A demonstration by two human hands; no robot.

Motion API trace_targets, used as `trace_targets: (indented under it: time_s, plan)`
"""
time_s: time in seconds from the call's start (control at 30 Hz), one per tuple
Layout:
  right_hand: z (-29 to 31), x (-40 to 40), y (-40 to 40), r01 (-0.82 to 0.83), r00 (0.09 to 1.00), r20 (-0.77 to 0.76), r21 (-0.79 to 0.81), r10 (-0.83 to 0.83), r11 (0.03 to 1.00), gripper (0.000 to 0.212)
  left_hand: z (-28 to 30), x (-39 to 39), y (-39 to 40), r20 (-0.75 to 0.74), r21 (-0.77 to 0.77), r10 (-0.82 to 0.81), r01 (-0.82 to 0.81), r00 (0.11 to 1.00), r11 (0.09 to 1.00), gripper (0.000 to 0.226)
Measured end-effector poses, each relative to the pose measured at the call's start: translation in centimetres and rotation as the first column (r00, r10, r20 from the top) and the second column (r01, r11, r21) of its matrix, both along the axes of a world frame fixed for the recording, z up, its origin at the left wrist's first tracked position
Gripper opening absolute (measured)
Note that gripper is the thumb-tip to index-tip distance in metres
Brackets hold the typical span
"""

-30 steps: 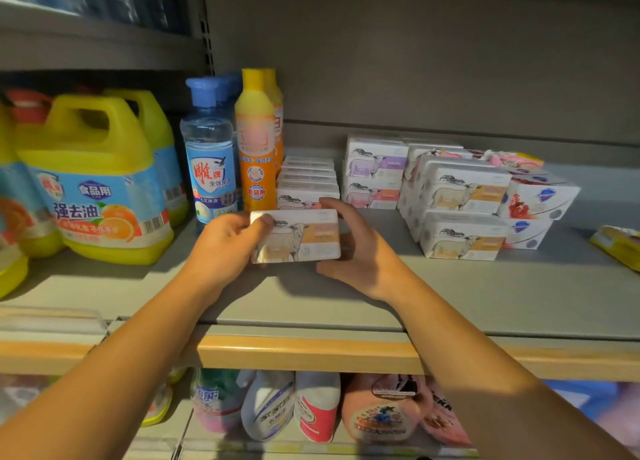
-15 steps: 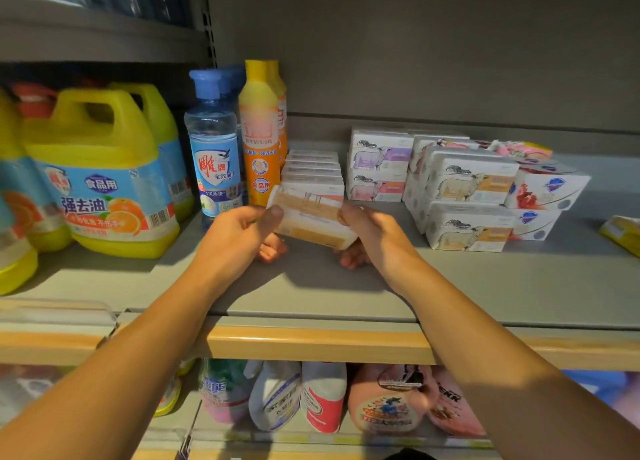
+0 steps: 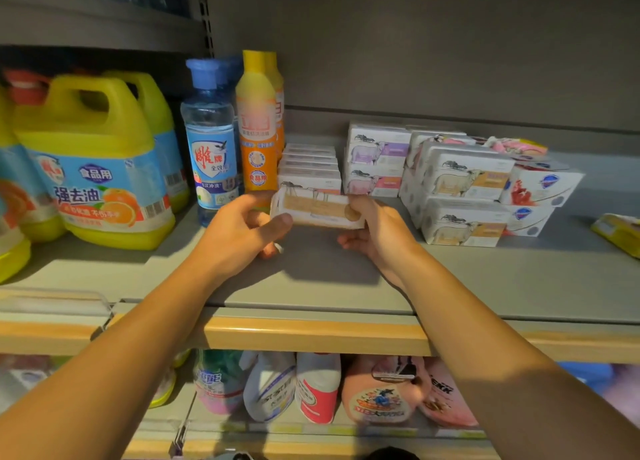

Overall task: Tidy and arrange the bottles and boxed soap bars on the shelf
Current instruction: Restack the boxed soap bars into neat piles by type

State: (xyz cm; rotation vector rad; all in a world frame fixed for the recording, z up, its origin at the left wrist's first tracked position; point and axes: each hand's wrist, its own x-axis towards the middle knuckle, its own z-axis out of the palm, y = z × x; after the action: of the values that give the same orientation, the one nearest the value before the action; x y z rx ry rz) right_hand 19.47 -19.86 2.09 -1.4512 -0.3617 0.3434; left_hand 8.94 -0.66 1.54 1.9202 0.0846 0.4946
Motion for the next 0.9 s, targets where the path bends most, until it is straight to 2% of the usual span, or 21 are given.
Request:
trace_targets:
  time_s: [0.03,0.1,0.23,0.3,0.4,0.47,0.6,0.77,0.9]
  plan:
    - [0.0,0.0,-0.1,-0.007,1.000,-0.010,0.058,0.007,0.998,0.027,-0.1,0.0,0.0,0.003,-0.007,-0.017,0.017,1.000,1.000,0.040]
    - [-0.2,-0.1,-0.3,-0.033,0.999,0.046,0.091,0.029,0.995,0.040,-0.1,0.0,0.1,0.032,-0.072,-0.062,0.064,0.998,0.995,0.052]
    - [-0.4,-0.8,-0.2,0.006,0.915,0.403,-0.082,0.028,0.997,0.061,-0.4,-0.1,0.7,0.045,0.017,-0.081,0.080,0.996,0.997,0.073]
    - [-0.6,-1.0,-0.1,0.015,0.860,0.508,-0.099,0.037,0.995,0.068,-0.3,-0.1,0.6,0.056,0.021,-0.086,0.085,0.995,0.996,0.071]
    - [-0.8,-1.3,-0.1,0.102,0.779,0.624,-0.222,0.061,0.970,0.069,-0.2,0.0,0.1,0.087,0.080,0.000,-0.007,0.996,0.997,0.049]
    - [-1.0,-1.4,0.0,0.152,0.737,0.671,-0.282,0.082,0.947,0.068,-0.1,-0.1,0.1,0.093,0.121,0.054,-0.065,0.994,0.990,0.045]
    - [-1.0,-1.3,-0.1,0.231,0.672,0.739,-0.276,0.052,0.933,0.057,-0.2,-0.5,0.0,0.193,0.193,0.056,-0.094,0.980,0.977,0.032]
    - [-1.0,-1.1,-0.2,0.288,0.597,0.801,-0.267,0.046,0.920,0.049,-0.6,-0.6,-0.4,0.362,0.352,0.071,-0.207,0.929,0.913,0.045]
    - [-1.0,-1.0,-0.3,0.330,0.579,0.815,-0.240,0.005,0.913,0.050,-0.6,-0.6,-0.5,0.346,0.351,0.083,-0.211,0.935,0.912,0.047]
